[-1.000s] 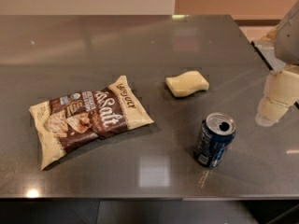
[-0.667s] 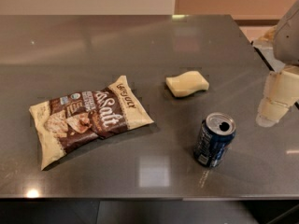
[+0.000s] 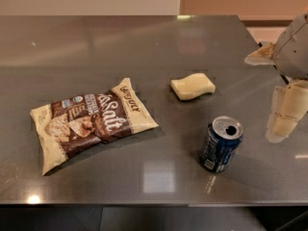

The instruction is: Move pepsi can near brown chip bag

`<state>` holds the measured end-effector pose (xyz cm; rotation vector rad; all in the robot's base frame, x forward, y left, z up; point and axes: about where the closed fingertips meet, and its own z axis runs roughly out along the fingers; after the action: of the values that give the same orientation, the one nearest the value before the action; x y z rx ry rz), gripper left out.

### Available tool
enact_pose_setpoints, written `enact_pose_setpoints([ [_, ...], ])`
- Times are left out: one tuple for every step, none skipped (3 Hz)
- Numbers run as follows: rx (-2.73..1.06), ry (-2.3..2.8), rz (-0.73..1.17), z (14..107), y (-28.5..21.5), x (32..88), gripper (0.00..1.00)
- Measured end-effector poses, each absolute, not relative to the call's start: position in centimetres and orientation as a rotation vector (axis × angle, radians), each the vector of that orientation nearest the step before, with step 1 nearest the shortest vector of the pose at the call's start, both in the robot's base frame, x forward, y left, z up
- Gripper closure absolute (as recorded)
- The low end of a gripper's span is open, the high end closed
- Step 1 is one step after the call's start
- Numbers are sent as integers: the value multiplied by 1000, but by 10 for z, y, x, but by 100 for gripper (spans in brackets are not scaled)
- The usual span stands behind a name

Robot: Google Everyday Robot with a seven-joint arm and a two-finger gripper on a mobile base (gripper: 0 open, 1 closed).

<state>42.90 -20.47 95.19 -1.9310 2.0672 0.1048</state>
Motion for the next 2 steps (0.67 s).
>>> enact_pose_setpoints([
  [-1978, 2002, 247, 939, -189, 414, 0],
  [-1980, 1921, 373, 922, -166, 397, 0],
])
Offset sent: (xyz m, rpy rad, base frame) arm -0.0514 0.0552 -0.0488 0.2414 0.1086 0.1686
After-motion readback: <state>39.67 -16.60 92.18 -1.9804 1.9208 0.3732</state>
